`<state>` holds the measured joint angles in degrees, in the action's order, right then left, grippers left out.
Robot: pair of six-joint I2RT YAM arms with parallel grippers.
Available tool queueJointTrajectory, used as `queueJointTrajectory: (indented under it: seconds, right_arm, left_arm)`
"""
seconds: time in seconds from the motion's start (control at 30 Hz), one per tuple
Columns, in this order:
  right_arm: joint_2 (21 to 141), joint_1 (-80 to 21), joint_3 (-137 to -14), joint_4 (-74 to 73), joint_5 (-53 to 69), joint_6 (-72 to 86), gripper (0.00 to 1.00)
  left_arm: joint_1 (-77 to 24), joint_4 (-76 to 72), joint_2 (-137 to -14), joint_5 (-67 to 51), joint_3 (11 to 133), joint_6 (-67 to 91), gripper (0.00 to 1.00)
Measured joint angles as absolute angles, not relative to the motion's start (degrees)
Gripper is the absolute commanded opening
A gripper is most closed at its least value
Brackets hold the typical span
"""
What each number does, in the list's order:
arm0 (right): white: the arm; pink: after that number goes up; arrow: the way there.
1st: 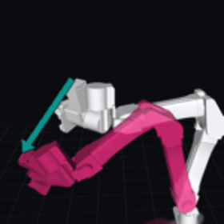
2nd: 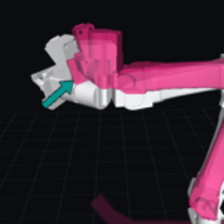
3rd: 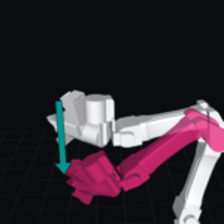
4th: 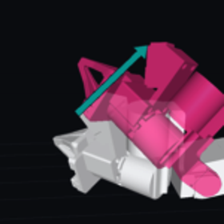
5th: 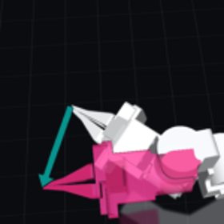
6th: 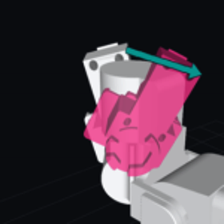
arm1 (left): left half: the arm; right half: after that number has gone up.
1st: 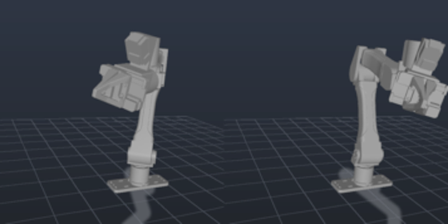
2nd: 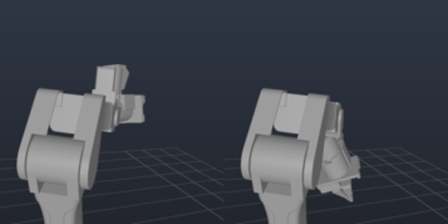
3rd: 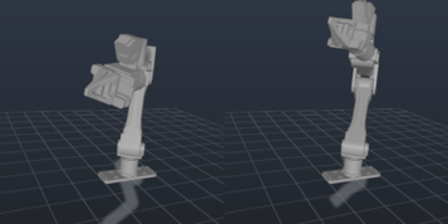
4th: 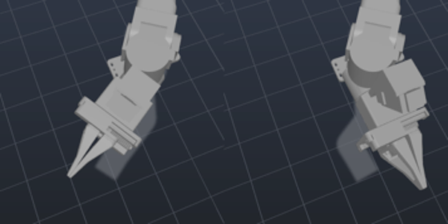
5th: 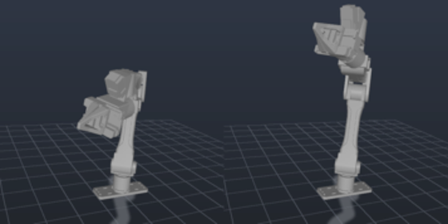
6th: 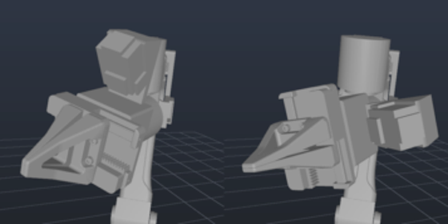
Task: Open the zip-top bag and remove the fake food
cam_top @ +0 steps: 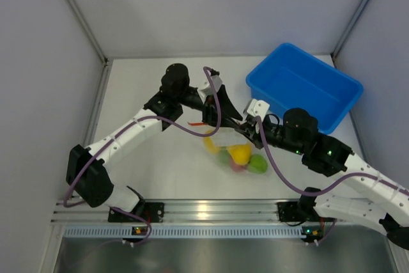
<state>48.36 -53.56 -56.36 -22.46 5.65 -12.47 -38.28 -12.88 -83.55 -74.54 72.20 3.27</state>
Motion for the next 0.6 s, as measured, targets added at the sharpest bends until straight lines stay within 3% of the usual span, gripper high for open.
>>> queueJointTrajectory:
  seconds: [0.17,0.27,0.43,0.53,0.6]
  right_arm:
    - [48.36,-53.54,-56.36,-22.52,5.34,-12.47,0.0]
    - [48.36,-53.49,-56.36,-22.57,5.19,-12.47,0.0]
    - [48.36,-53.49,-56.36,-22.55,5.19,-12.45,0.0]
    - [48.36,-53.49,-56.36,-22.57,5.19,-12.45,0.0]
    - [48.36,-53.49,-56.36,-22.74,4.95,-12.45,0.0]
  left_arm:
    - [-37.71,-12.86,-83.55,-76.12,71.46,3.27,0.41]
    - [-37.54,-12.84,-83.55,-76.79,71.13,3.22,0.23]
    - [-37.28,-12.86,-83.55,-77.12,71.05,2.94,0.2]
    - [-37.28,-12.86,-83.66,-77.14,71.05,3.07,0.02]
    - [-37.28,-12.88,-83.85,-77.14,71.05,3.11,0.0]
